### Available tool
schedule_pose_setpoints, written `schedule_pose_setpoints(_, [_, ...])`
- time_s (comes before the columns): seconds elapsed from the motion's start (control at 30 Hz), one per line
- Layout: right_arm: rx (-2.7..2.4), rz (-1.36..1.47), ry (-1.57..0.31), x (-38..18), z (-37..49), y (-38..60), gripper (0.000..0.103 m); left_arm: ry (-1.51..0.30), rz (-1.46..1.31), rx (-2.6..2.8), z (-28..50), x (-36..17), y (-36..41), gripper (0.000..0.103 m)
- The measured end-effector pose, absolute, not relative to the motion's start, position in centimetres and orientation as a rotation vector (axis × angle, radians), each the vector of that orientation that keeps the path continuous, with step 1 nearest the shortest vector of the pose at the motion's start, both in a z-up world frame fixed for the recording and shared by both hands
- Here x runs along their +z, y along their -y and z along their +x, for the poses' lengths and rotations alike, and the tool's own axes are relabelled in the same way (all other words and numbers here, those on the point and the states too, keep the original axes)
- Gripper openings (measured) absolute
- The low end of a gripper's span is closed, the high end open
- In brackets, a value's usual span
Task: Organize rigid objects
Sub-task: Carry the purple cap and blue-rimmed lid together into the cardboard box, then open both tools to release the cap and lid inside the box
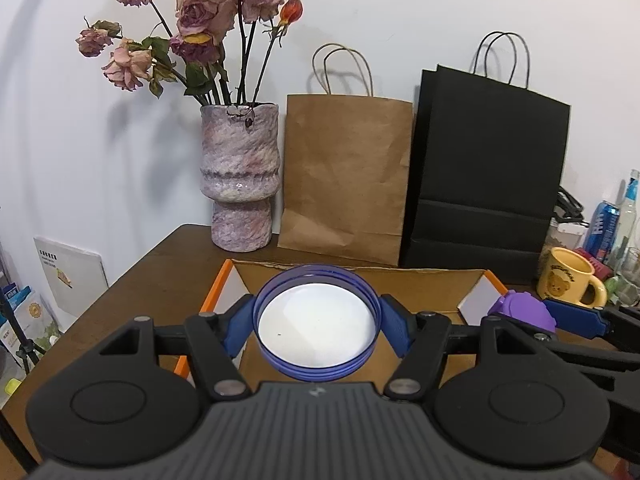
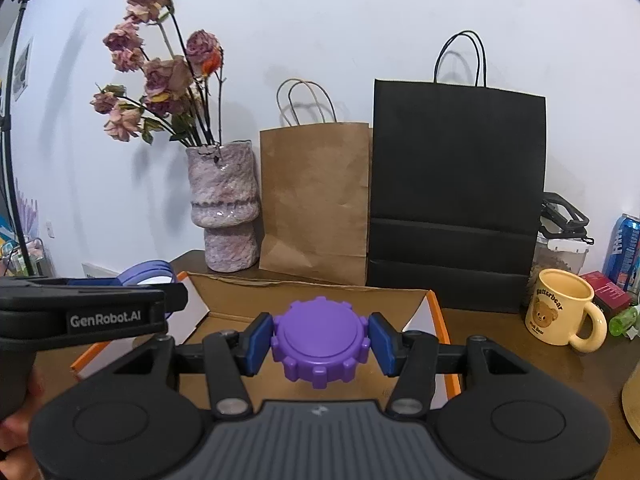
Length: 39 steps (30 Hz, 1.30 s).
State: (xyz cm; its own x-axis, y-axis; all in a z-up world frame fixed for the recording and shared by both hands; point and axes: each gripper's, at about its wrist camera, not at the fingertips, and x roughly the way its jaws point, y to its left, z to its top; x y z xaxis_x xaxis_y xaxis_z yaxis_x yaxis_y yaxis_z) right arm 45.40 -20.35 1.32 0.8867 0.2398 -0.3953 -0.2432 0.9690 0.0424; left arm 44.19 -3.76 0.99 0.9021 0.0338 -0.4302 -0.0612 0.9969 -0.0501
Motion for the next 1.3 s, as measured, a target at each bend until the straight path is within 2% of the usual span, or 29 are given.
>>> schedule_pose_setpoints(0.47, [0.242, -0.028, -0.499, -1.1, 50.5, 19.9, 0.052, -0.525, -0.038, 0.084, 48.0, -1.1, 3.4, 0.068])
schedule_pose_setpoints(0.87, [0.232, -0.042, -0.555, -2.9, 51.4, 19.8, 0.052, -0.585, -0.017, 0.096, 49.1, -2.5, 3.3, 0.068])
schedule_pose_setpoints(0.9, [0.232, -0.044, -0.559, -2.9, 51.4, 19.8, 0.052, -0.587, -0.015, 0.096, 49.1, -2.5, 3.3, 0.069])
schedule_pose_setpoints(0.93, [0.231, -0.046, -0.563, -3.0, 51.4, 19.8, 0.053, -0.587, -0.014, 0.098, 49.1, -2.5, 3.3, 0.075])
schedule_pose_setpoints(0.97, [0.228, -0.048, -0.566, -3.0, 51.6, 19.8, 0.056, -0.585, -0.013, 0.103, 49.2, -2.5, 3.3, 0.081])
schedule_pose_setpoints(1.03, [0.212, -0.054, -0.568, -3.1, 51.7, 19.8, 0.095, -0.573, -0.007, 0.114, 49.1, -2.4, 3.3, 0.1])
schedule_pose_setpoints(1.07, [0.202, -0.057, -0.564, -3.1, 51.7, 19.9, 0.1, -0.567, -0.005, 0.119, 49.0, -2.3, 3.4, 0.103])
schedule_pose_setpoints(1.3, [0.185, -0.05, -0.572, -3.3, 51.8, 20.2, 0.103, -0.571, 0.002, 0.123, 49.1, -2.2, 3.4, 0.103])
